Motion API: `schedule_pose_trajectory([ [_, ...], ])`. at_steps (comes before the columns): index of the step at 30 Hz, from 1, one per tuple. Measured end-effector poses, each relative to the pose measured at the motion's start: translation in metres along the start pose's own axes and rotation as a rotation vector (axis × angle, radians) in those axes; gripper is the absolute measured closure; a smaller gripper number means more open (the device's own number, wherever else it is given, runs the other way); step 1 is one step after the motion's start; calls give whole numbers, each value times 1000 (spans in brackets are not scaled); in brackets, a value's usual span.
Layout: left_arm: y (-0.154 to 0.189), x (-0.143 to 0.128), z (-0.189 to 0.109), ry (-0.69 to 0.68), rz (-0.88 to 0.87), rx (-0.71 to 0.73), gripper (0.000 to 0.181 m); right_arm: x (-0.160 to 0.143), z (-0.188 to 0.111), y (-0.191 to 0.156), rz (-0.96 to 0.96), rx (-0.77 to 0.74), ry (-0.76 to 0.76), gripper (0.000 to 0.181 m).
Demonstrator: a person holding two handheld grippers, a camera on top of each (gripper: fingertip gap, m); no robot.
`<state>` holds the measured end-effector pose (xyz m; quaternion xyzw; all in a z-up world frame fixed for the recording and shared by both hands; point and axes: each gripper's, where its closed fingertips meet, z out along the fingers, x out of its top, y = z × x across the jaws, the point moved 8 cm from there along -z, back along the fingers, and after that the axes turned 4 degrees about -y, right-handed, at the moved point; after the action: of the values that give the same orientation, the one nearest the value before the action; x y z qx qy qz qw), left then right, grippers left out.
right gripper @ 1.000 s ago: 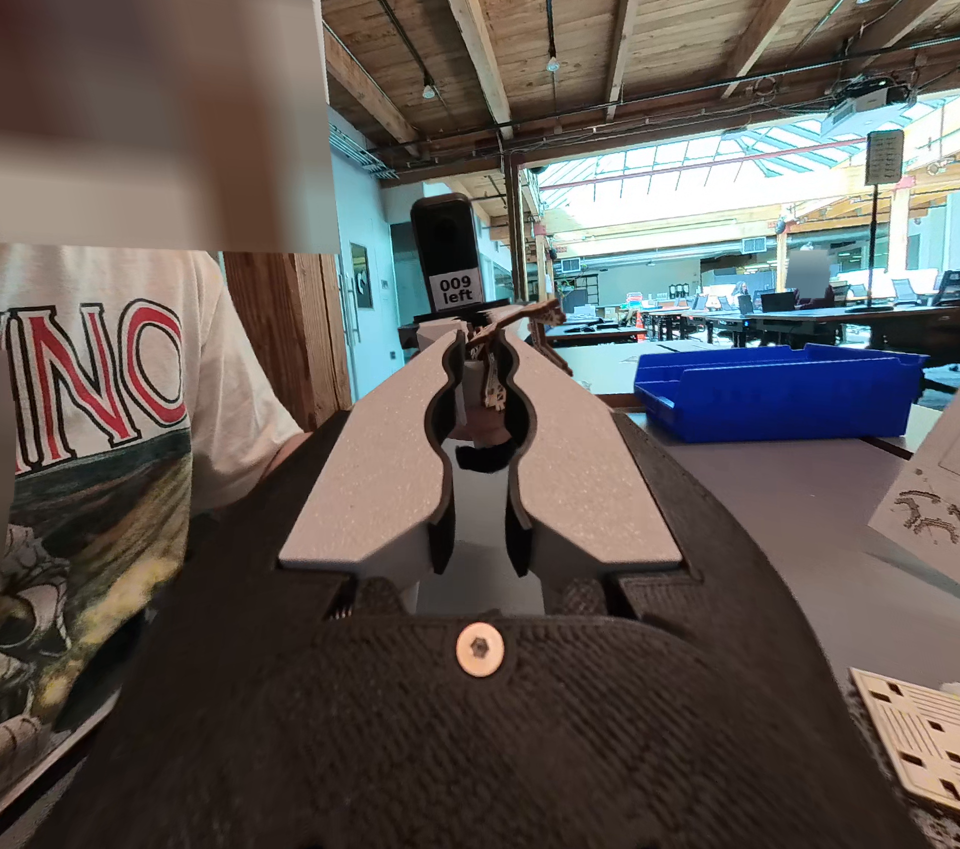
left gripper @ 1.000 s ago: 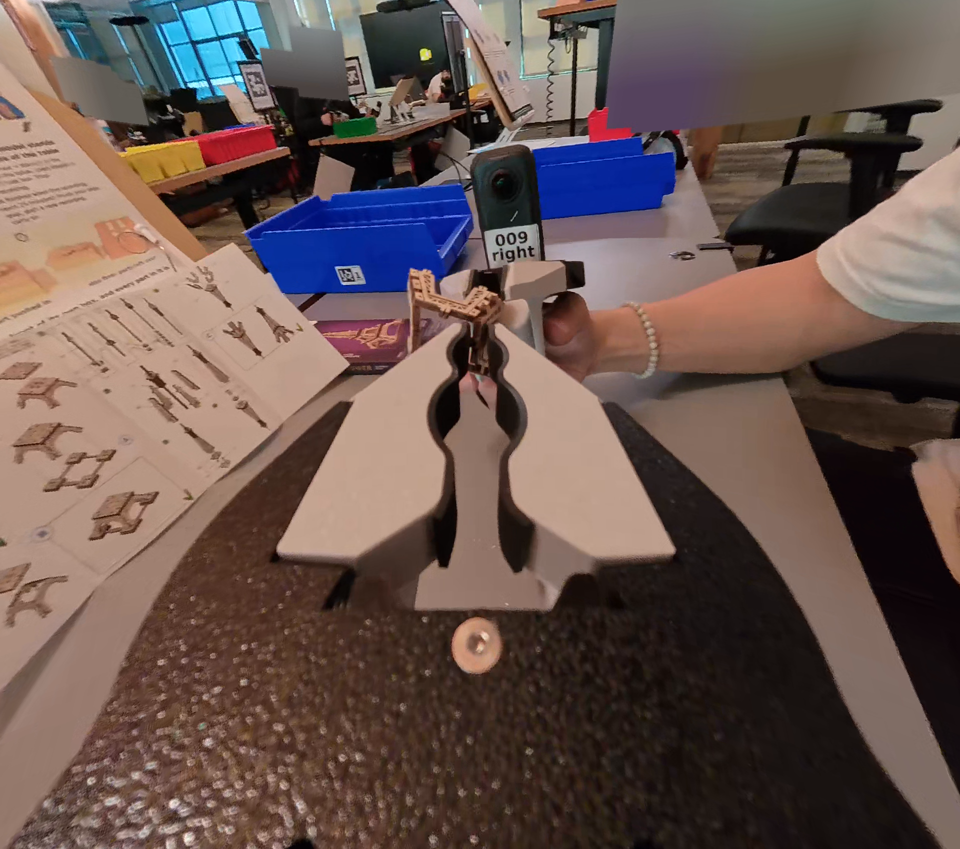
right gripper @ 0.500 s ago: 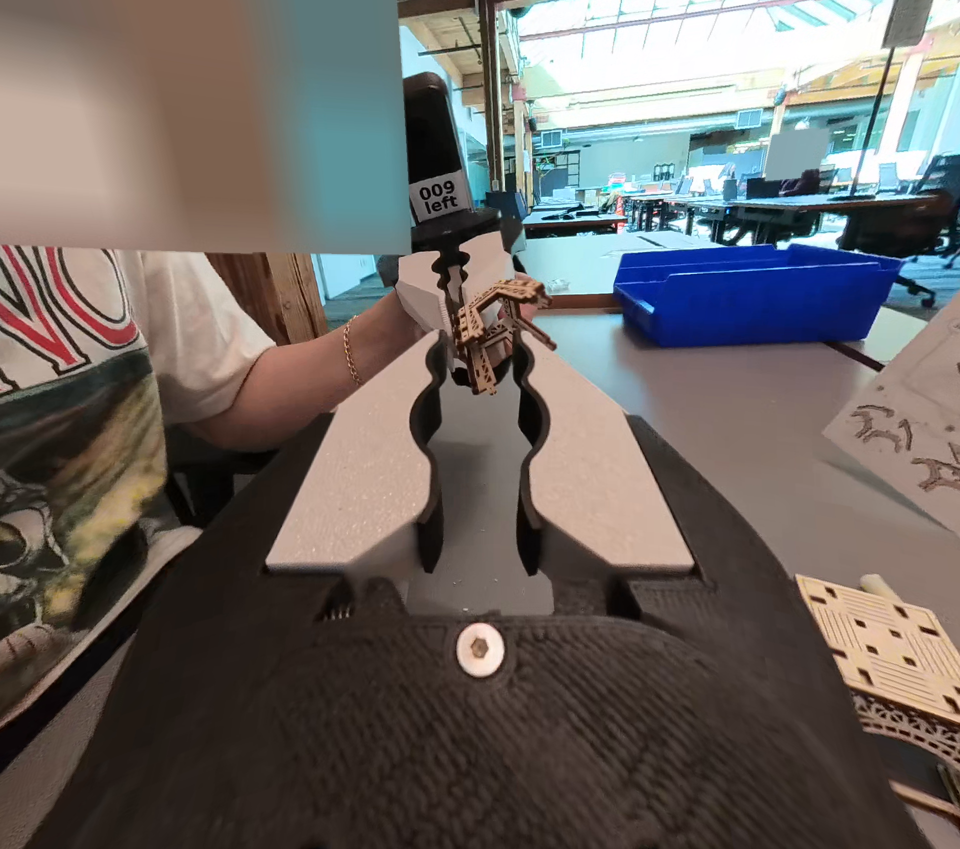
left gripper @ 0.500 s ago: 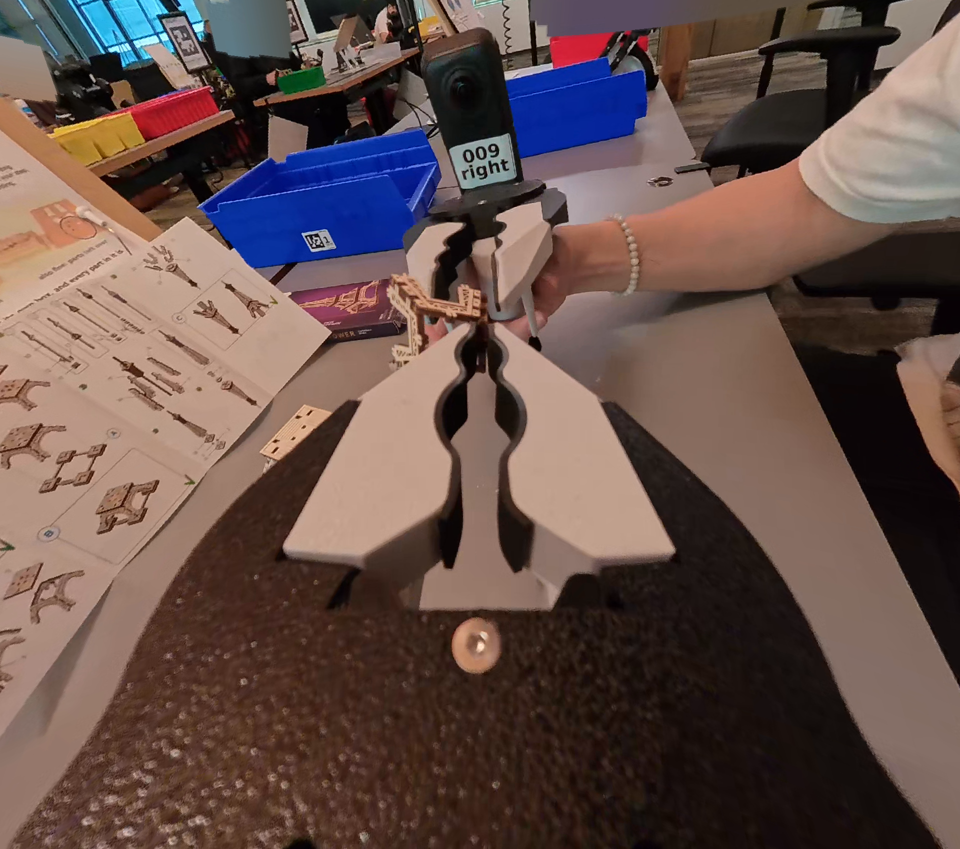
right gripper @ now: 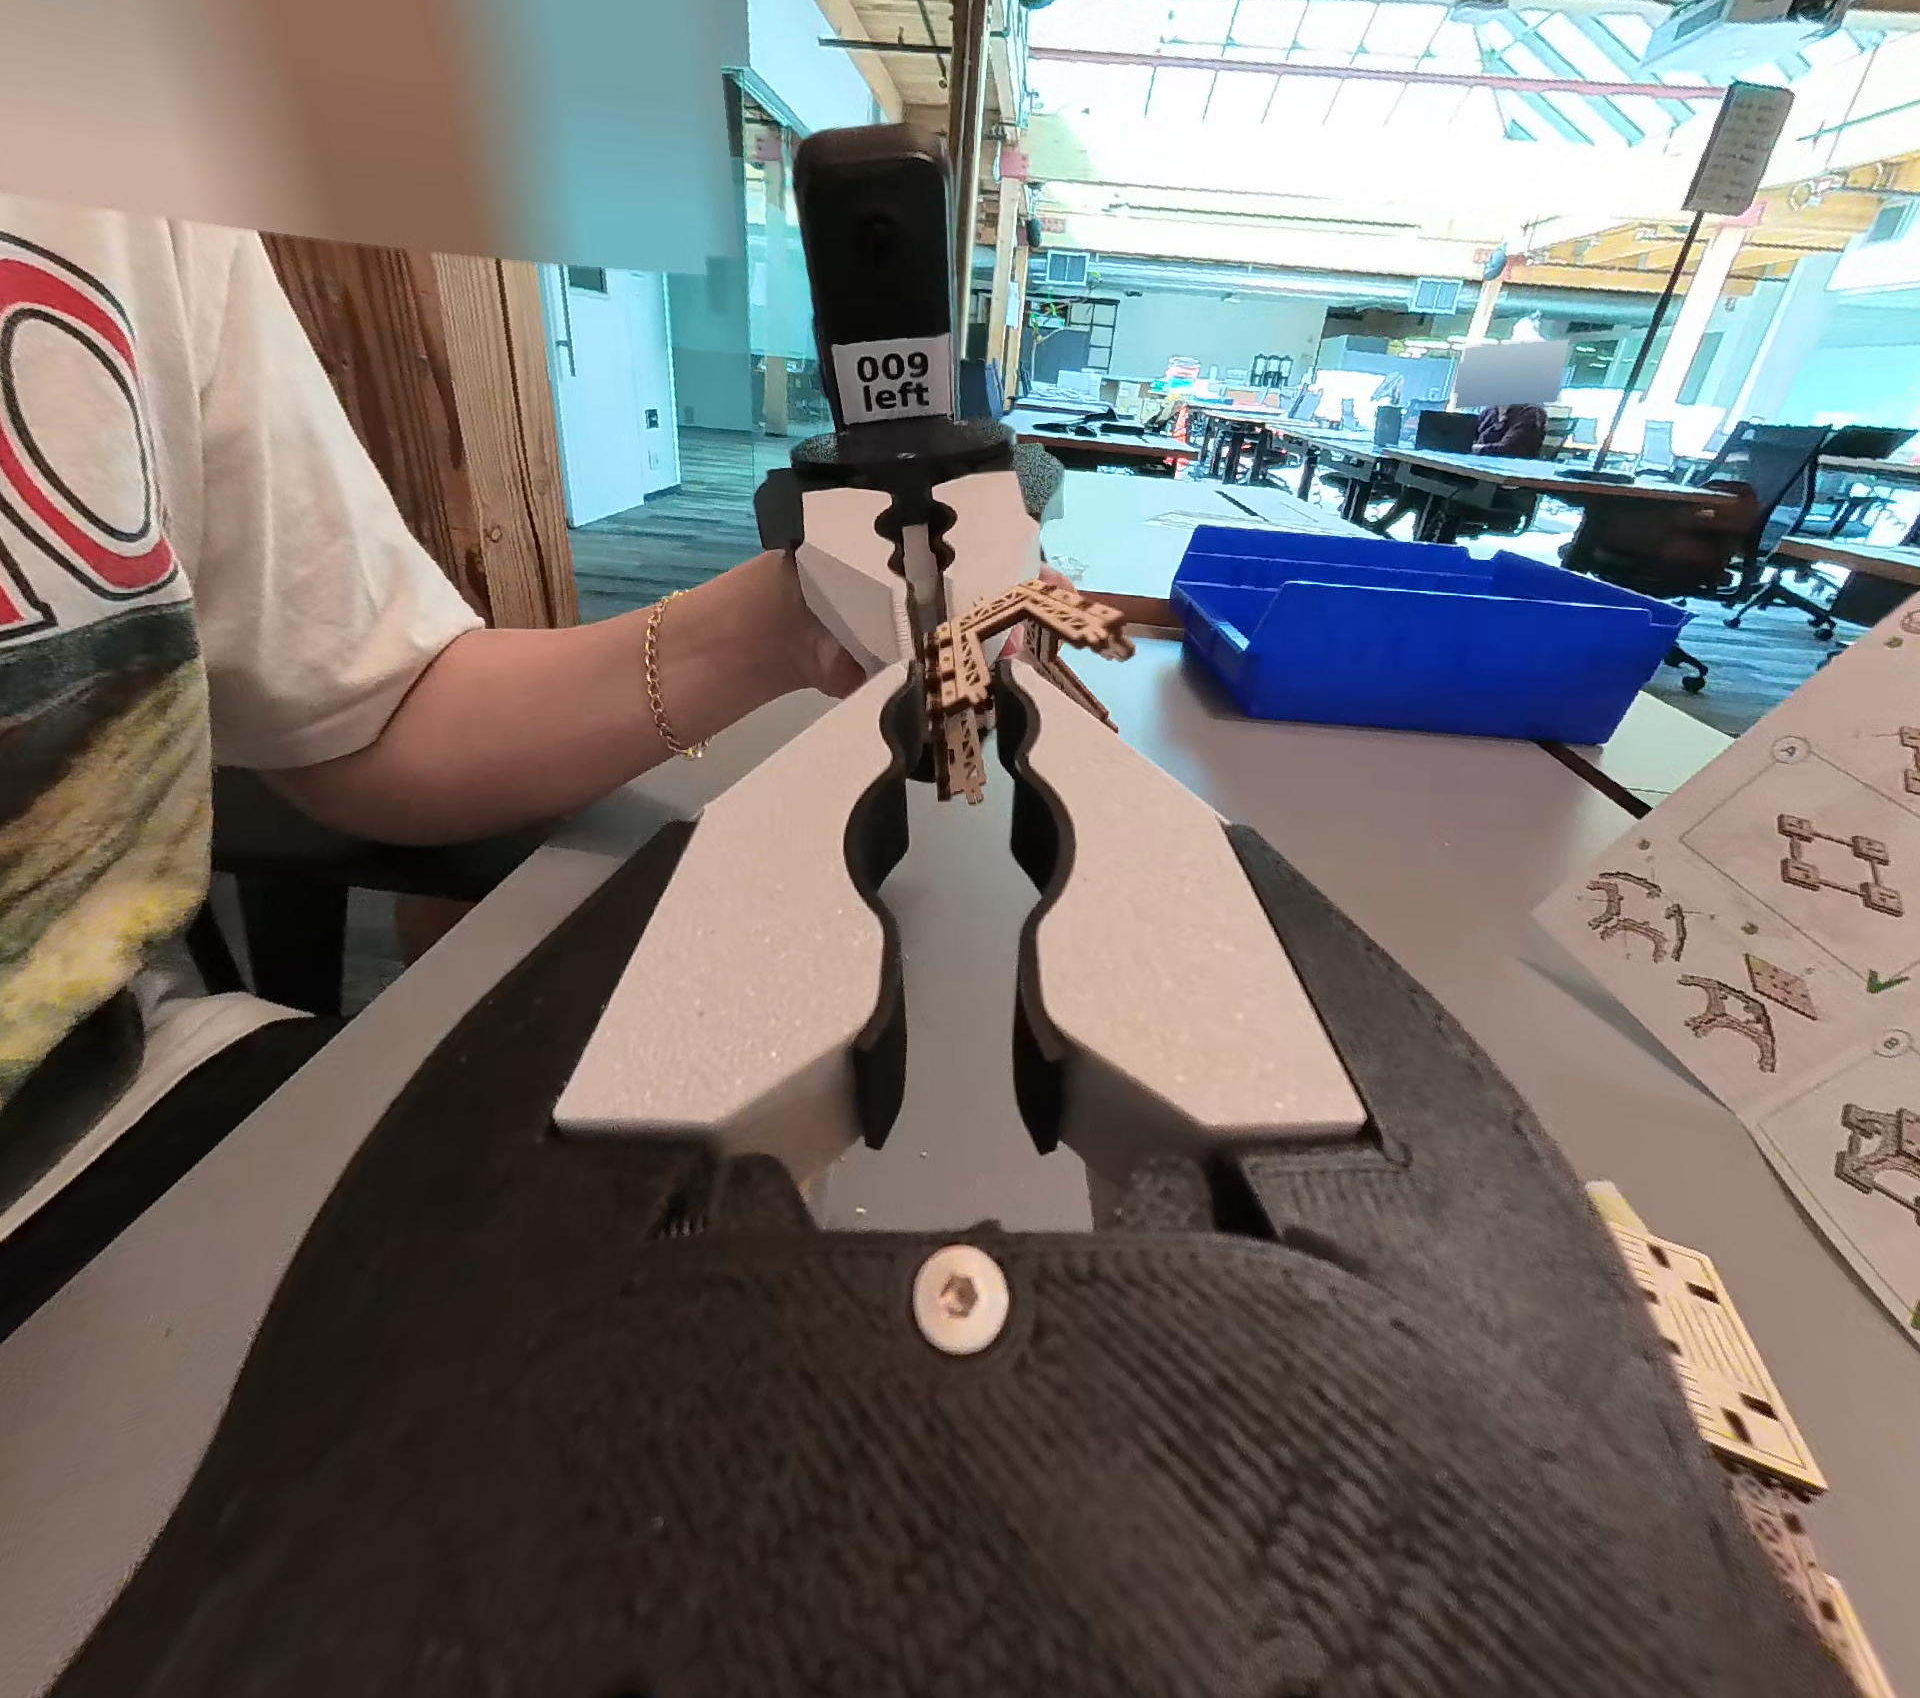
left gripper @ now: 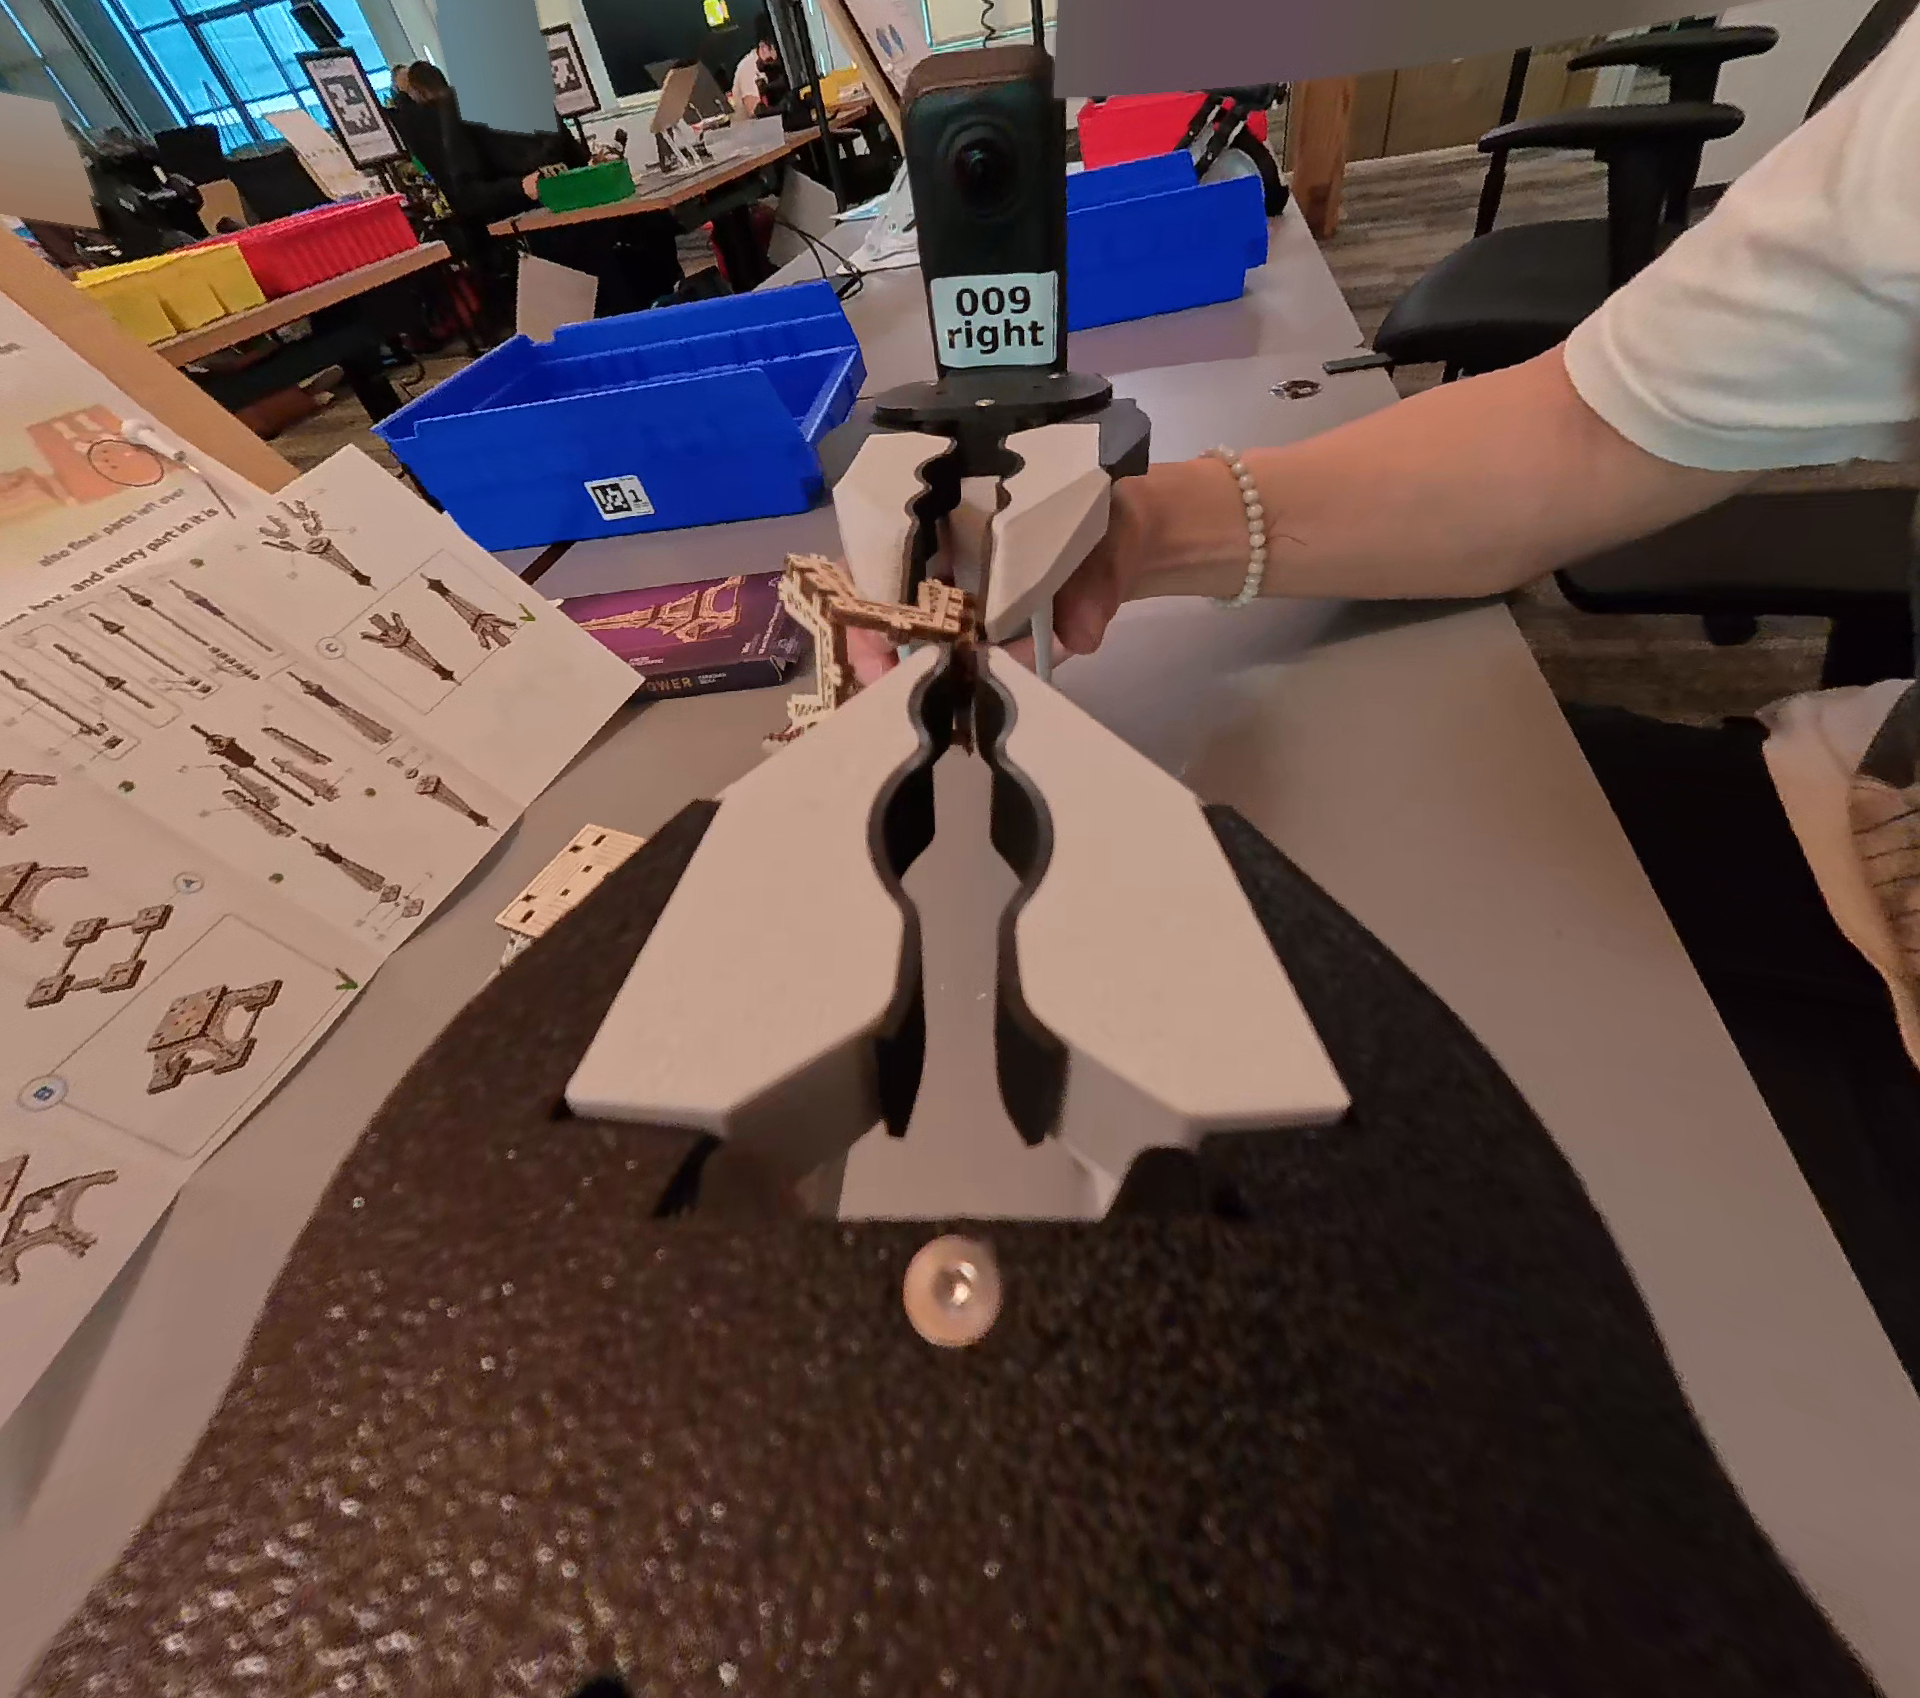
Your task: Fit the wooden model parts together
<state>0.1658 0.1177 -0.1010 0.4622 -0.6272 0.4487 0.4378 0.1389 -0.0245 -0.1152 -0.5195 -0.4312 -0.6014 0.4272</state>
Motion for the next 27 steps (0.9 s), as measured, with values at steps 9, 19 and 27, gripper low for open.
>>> schedule_pose_trajectory([
  [9, -5, -2, 0, 33, -47, 19, 180, -1, 1, 4, 34, -21, 7, 171],
  [19, -6, -3, 0, 54, -58, 12, 180, 1, 1, 4, -4, -43, -14, 172],
  [27, -2, 0, -1, 86, -5, -18, 180, 7, 0, -5, -129, -34, -12, 164],
])
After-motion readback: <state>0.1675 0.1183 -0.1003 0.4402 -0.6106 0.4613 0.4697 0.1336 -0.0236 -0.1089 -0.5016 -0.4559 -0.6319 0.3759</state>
